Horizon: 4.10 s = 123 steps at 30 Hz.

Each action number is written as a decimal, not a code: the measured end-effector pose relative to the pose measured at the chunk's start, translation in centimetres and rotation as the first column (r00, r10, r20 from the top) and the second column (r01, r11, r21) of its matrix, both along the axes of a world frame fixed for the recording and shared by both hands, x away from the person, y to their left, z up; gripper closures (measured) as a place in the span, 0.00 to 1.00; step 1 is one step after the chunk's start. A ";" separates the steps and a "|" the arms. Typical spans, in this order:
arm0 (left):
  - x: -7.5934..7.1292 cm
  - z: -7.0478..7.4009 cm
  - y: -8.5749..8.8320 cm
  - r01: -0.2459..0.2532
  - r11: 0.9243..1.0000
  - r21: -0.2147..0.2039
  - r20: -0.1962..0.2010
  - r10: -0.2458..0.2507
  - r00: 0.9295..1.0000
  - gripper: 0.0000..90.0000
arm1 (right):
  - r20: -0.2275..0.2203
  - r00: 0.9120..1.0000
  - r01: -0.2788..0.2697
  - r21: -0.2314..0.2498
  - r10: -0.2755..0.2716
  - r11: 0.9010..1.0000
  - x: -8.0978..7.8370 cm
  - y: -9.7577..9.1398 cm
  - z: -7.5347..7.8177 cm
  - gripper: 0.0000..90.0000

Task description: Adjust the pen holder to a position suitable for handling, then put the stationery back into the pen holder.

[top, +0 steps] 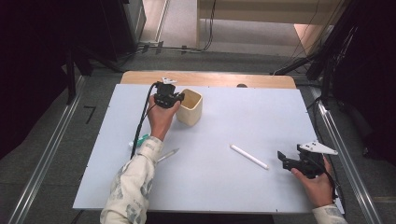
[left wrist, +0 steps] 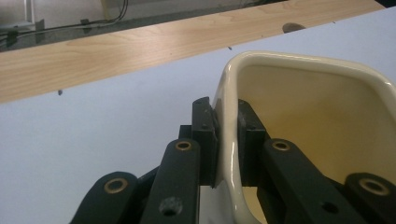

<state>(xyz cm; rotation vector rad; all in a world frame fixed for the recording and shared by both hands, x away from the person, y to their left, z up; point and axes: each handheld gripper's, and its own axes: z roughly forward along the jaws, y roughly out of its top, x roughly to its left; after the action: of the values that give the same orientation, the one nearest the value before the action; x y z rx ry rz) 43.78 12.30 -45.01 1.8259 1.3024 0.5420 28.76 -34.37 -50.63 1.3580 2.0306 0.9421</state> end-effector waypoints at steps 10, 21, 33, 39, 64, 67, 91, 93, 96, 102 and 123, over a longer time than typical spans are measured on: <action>-2.4 0.0 -1.3 0.009 1.000 -0.006 -0.018 -0.009 1.000 0.91 | -0.005 1.000 0.004 -0.007 -0.004 1.000 0.0 0.1 0.0 0.17; -5.5 -0.1 -3.6 0.038 0.999 0.012 -0.018 -0.038 0.999 0.91 | -0.007 1.000 0.008 -0.011 -0.008 1.000 0.0 0.3 -0.1 0.17; -8.0 0.0 -5.5 0.061 0.997 0.044 -0.021 -0.060 0.998 0.91 | -0.007 1.000 0.008 -0.013 -0.008 1.000 0.0 0.3 -0.1 0.17; -8.1 -0.2 -5.4 0.061 0.998 0.025 -0.020 -0.061 0.998 0.89 | -0.006 1.000 0.008 -0.014 -0.008 1.000 0.0 0.3 -0.1 0.17; -8.9 -0.1 -5.5 0.062 0.998 0.002 0.076 -0.062 0.995 0.27 | -0.007 1.000 0.008 -0.015 -0.008 1.000 0.0 0.3 -0.1 0.17; -9.0 0.0 -5.1 0.054 0.999 -0.003 0.076 -0.054 0.996 0.26 | -0.007 1.000 0.007 -0.016 -0.007 1.000 0.0 0.4 -0.1 0.17; -12.3 1.4 1.1 -0.032 0.994 -0.107 0.133 0.046 0.990 0.25 | -0.008 1.000 0.026 -0.003 -0.026 1.000 -0.2 0.3 -0.1 0.17; -12.6 1.3 1.6 -0.036 0.993 -0.109 0.135 0.051 0.990 0.24 | -0.007 1.000 0.028 -0.003 -0.028 1.000 -0.2 0.3 -0.1 0.17; -13.2 1.2 2.6 -0.057 0.991 -0.121 0.139 0.073 0.988 0.24 | 0.001 1.000 0.023 0.001 -0.023 1.000 -0.3 0.2 0.0 0.17; -14.4 1.1 4.9 -0.097 0.986 -0.138 0.136 0.116 0.984 0.23 | 0.006 1.000 0.019 0.003 -0.019 1.000 -0.3 0.3 0.0 0.17; -17.3 -1.8 9.6 -0.200 0.974 -0.105 0.076 0.208 0.975 0.22 | 0.010 1.000 -0.003 -0.004 0.003 1.000 -0.2 0.9 0.2 0.17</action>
<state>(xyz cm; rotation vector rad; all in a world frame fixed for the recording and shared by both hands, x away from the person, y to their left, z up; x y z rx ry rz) 26.51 21.95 -46.82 1.5817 1.4408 0.6492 28.53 -33.49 -50.45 1.3454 2.0267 0.9440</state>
